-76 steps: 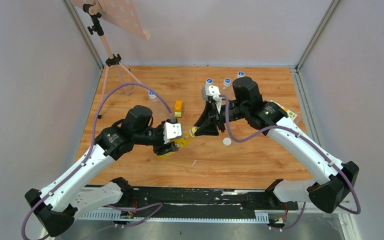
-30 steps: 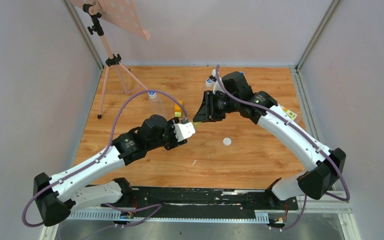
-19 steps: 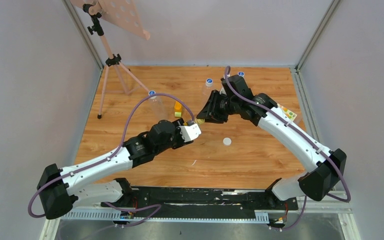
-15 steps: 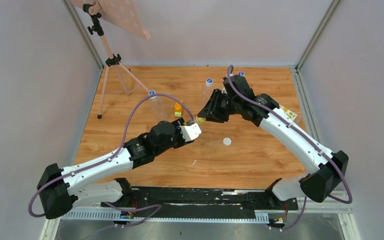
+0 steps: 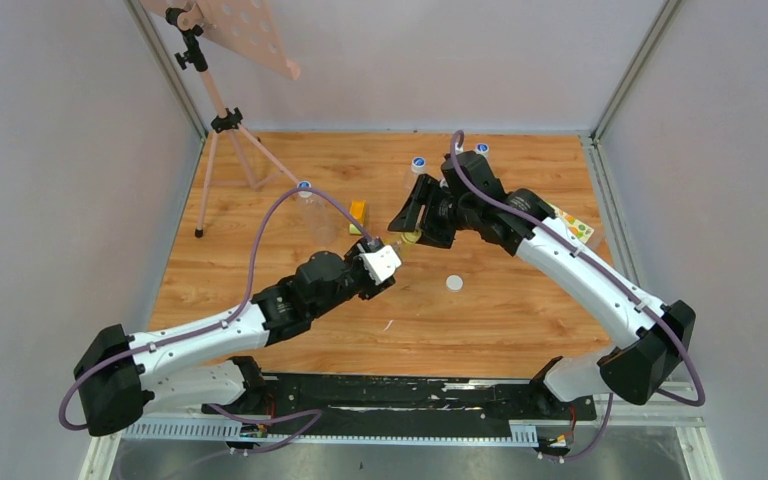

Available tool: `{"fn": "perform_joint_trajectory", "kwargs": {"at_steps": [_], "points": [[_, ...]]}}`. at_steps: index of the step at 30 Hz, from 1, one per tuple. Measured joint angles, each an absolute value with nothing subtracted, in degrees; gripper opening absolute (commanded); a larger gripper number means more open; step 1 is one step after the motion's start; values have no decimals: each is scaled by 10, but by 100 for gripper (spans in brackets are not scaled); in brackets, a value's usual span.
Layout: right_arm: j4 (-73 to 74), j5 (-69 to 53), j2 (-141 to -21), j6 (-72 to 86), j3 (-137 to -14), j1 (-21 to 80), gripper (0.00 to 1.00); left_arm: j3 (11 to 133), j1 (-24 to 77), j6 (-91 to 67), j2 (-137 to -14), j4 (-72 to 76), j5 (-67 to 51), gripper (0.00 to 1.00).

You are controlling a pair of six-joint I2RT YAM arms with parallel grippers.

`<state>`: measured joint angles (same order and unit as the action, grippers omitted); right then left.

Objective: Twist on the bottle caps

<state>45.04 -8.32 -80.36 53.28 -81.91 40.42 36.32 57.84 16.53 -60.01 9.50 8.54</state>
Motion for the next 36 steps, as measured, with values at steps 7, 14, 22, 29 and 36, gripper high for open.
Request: {"fn": "perform_joint_trajectory", "kwargs": {"at_steps": [7, 14, 22, 29, 36], "points": [[437, -83, -803, 510, -821, 399, 71, 344, 584, 113, -601, 132, 61, 4], [409, -99, -777, 412, -828, 373, 79, 342, 564, 54, -616, 139, 3, 4], [352, -283, -677, 196, -813, 273, 77, 341, 471, -16, -616, 142, -169, 4], [324, -481, -633, 4, -778, 231, 74, 360, 442, -29, -615, 135, -325, 5], [324, -589, -657, -89, -769, 223, 67, 411, 440, -6, -609, 95, -399, 5]]}}
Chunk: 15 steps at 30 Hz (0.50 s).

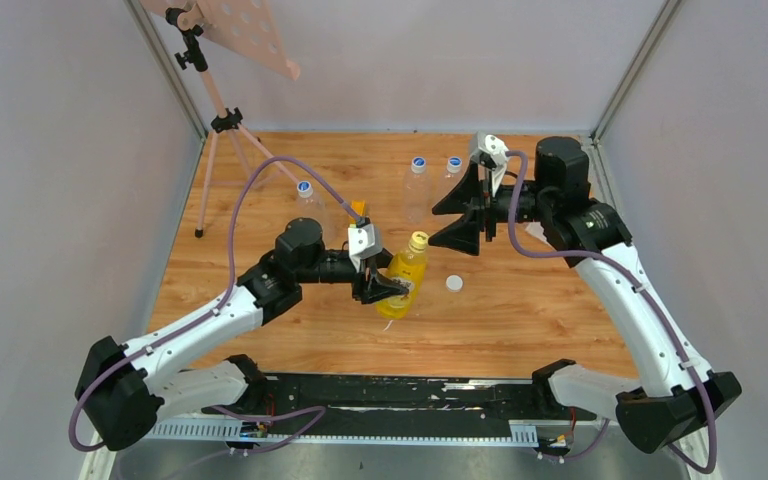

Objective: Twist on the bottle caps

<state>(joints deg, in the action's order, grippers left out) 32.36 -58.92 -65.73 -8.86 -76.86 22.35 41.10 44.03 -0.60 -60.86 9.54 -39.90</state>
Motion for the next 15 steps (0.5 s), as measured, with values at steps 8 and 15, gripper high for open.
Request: {"fn": "perform_joint_trajectory", "kwargs": {"at_steps": [8, 15], "points": [[325, -664, -689, -111, -769, 223, 64, 436, 440, 20, -606, 49, -422, 5], [325, -698, -702, -111, -773, 223, 57, 444, 440, 26, -606, 34, -427, 5]]}}
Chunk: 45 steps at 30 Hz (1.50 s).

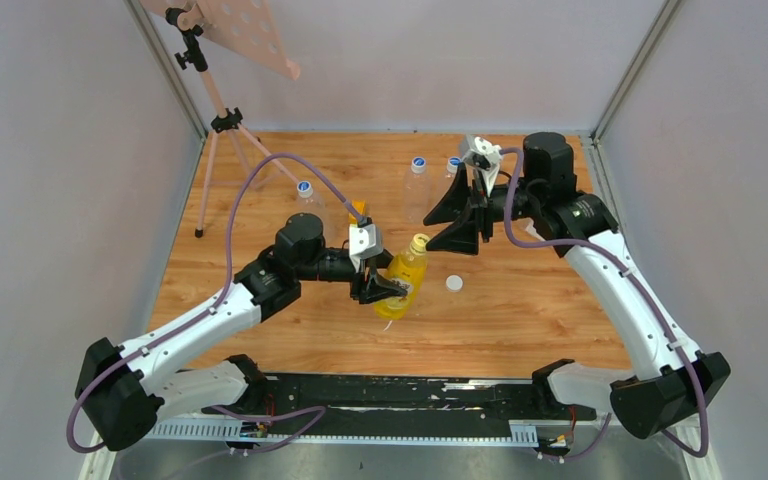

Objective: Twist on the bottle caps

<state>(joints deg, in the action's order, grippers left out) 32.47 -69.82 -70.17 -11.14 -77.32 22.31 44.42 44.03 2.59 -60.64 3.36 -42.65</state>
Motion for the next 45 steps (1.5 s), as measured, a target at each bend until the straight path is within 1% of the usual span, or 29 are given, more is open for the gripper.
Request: {"fn": "perform_joint_trajectory", "kwargs": {"at_steps": [8, 20, 28, 34, 39, 45], "points": [[325, -722, -712, -110, -777, 223, 50, 449, 440, 27, -606, 27, -428, 5], [325, -738, -720, -110, -778, 223, 45, 456, 440, 26, -607, 24, -427, 5], [326, -742, -721, -108, -779, 223, 33, 458, 440, 23, -610, 22, -421, 5], [326, -741, -721, -108, -780, 222, 29, 476, 441, 17, -615, -3, -403, 3], [327, -724, -721, -112, -782, 223, 26, 498, 442, 7, -620, -40, -380, 3], [332, -669, -721, -127, -785, 232, 20, 516, 443, -20, -625, -79, -345, 3]]}}
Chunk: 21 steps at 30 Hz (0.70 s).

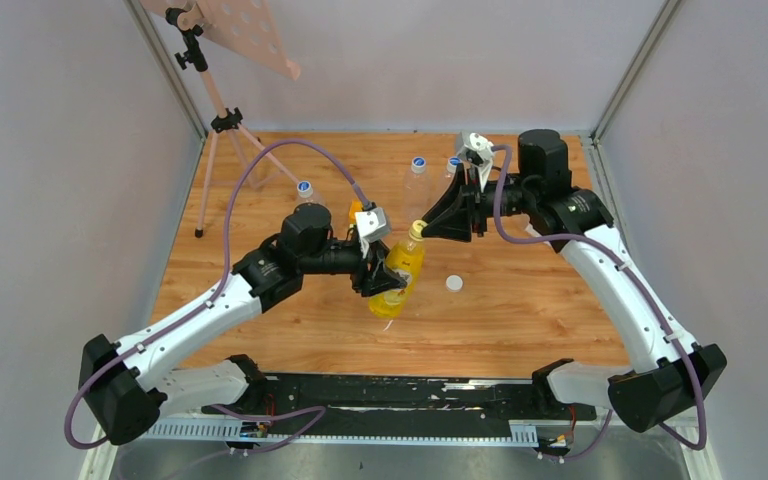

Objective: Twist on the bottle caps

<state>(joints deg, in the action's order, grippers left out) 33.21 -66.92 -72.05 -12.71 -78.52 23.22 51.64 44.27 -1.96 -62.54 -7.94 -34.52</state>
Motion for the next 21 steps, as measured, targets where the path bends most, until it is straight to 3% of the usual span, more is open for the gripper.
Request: {"fn": "perform_joint_trajectory", "kwargs": {"at_steps": [8, 21], "points": [[321, -619, -721, -116, -779, 241, 11, 523, 445, -42, -626, -95, -304, 3], [266, -537, -716, 5, -751, 269, 7, 526, 469, 5, -633, -112, -210, 3]]}}
